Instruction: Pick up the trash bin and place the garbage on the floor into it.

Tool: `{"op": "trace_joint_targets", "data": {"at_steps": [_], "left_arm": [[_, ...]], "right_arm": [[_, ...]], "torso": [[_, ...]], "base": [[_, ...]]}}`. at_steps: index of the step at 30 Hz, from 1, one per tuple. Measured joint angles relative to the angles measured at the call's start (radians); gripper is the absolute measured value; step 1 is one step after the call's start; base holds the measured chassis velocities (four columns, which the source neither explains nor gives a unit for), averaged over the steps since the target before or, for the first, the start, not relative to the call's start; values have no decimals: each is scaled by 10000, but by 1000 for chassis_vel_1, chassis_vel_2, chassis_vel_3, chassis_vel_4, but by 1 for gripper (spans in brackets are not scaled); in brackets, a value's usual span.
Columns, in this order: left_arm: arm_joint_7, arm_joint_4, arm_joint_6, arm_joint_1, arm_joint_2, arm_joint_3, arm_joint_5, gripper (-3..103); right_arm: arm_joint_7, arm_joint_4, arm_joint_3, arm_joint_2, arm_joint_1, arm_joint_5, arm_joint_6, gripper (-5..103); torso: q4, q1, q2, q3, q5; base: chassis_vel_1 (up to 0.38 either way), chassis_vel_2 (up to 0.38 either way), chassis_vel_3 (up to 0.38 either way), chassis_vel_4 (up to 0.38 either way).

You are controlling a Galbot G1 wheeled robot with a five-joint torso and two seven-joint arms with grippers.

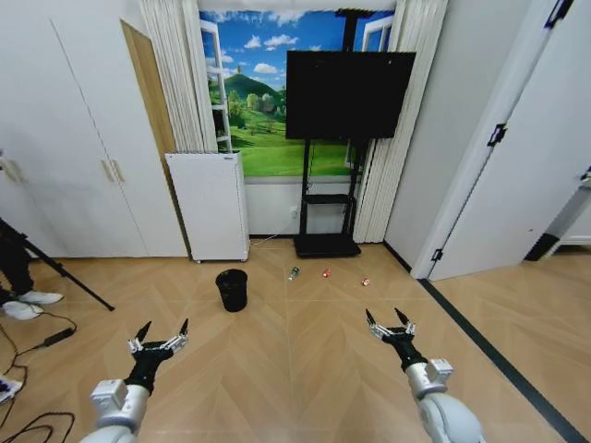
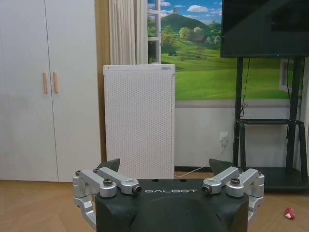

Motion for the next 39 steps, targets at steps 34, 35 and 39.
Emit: {"op": "trace_joint_targets", "data": {"at_steps": [34,35,39], "left_arm": [[46,31,-22,68,-260,154,285,100],[46,31,-22,68,-260,154,285,100],[48,22,-28,78,-266,141,283,100]], "right_arm": [[-77,-75,140,-22,-145,247,289,100],[-77,-75,140,-22,-145,247,289,100],[-79,-75,145,-20,-145,250,289,100]], "torso": [[0,0,0,0,0],[0,0,0,0,0],[0,0,0,0,-1]], "base": [[0,0,0,0],[0,0,0,0],[0,0,0,0]]}}
